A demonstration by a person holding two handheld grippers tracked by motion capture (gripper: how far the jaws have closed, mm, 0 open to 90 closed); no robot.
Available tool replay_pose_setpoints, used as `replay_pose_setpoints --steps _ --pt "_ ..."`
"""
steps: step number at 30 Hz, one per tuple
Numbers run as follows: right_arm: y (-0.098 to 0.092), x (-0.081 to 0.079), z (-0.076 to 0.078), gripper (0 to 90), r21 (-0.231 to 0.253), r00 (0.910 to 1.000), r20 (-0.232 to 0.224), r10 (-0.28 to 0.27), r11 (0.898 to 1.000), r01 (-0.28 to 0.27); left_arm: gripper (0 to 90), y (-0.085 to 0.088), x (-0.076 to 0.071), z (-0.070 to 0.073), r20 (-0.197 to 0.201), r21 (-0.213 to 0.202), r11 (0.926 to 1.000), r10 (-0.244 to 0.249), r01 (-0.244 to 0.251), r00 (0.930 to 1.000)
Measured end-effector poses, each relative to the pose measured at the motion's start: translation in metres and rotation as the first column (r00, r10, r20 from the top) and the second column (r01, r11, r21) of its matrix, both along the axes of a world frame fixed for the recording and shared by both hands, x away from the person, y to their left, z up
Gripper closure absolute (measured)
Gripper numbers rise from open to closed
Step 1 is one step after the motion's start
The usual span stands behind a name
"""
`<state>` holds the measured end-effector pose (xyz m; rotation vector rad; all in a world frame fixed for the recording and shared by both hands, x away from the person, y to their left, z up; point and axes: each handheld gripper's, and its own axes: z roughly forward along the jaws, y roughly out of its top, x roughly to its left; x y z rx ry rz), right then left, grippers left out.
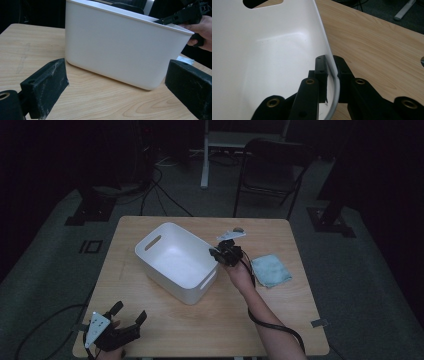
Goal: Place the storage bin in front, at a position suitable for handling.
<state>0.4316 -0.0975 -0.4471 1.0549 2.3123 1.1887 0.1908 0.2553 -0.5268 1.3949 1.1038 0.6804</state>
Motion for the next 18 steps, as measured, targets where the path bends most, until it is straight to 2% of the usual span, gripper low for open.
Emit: replay_pose_setpoints --steps 8,11,18 --pt "-0.010 -0.008 0.000 83.0 0.000 1.0000 -0.001 0.004 1.000 -0.004 4.4 -0.002 0.000 0.000 -0.005 0.013 0.9999 0.009 -0.009 0.9999" --pt "-0.015 -0.013 -0.001 83.0 0.001 1.0000 0.002 0.004 1.000 -0.004 4.4 -0.003 0.001 0.000 -0.003 0.002 0.9999 -0.010 0.010 0.9999" --pt "-0.026 -0.023 -0.001 83.0 0.001 1.0000 -0.001 0.007 1.000 -0.007 4.4 -0.006 0.001 -0.001 0.010 0.017 0.9993 -0.033 0.033 0.9994"
